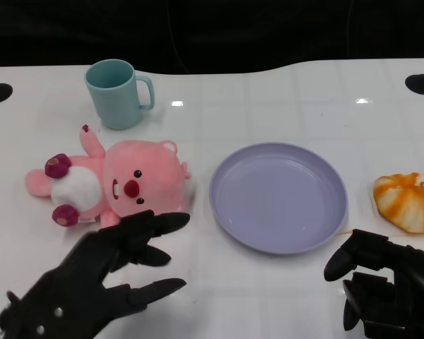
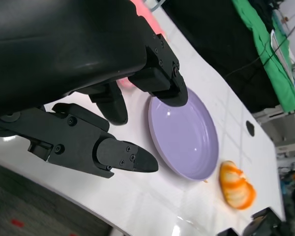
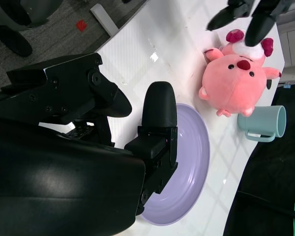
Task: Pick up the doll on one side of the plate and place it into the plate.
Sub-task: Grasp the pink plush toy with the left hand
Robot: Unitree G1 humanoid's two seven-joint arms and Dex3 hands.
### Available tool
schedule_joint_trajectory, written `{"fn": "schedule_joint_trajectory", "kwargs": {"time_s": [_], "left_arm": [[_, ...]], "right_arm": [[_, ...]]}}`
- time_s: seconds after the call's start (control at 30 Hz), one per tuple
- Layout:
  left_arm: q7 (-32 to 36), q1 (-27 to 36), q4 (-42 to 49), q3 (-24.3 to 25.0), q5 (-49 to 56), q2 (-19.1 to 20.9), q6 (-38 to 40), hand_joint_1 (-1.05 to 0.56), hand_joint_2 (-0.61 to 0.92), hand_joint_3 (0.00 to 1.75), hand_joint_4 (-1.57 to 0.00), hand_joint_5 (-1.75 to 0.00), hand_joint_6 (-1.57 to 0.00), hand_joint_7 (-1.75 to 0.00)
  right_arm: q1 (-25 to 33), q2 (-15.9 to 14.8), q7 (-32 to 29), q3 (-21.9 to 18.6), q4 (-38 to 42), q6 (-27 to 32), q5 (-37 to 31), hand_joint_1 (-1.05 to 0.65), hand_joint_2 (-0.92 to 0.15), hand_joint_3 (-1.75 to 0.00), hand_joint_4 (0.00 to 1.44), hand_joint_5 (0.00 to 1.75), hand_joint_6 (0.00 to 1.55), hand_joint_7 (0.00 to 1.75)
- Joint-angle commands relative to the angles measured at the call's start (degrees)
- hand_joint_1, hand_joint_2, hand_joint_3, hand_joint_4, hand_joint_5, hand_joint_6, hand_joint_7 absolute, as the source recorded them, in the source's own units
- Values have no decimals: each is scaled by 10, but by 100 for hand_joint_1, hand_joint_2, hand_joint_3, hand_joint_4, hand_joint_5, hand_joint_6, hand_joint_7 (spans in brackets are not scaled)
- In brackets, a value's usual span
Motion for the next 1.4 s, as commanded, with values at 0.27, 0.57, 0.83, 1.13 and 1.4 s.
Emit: {"fn": "schedule_joint_trajectory", "kwargs": {"time_s": [0.27, 0.57, 0.83, 1.13, 1.4], "left_arm": [[-3, 1, -78, 8, 111, 72, 6, -42, 89, 0, -14, -75, -42, -3], [25, -18, -67, 28, 260, 120, -64, -46, 85, 0, -15, -56, -37, 0], [22, -53, -39, 31, 369, 140, -72, -52, 85, 0, -9, -49, -33, 0], [29, -97, 16, 18, 425, 132, -70, -47, 79, 0, -1, -43, -31, 0], [20, -159, 96, -4, 452, 132, -56, -44, 76, 0, 0, -36, -24, 0]], "right_arm": [[7, -6, 0, -4, -11, 6, 2, -3, -76, -101, 62, 175, 47, 151], [5, -4, 1, -2, -7, 2, 2, -2, -77, -102, 62, 175, 47, 151], [4, -6, -2, -1, -9, 5, -2, -2, -77, -101, 61, 175, 46, 150], [6, -7, 1, -5, -9, 3, 2, 0, -78, -101, 60, 175, 46, 150], [7, -7, -3, -2, -11, 7, -3, 0, -79, -99, 60, 175, 45, 150]]}}
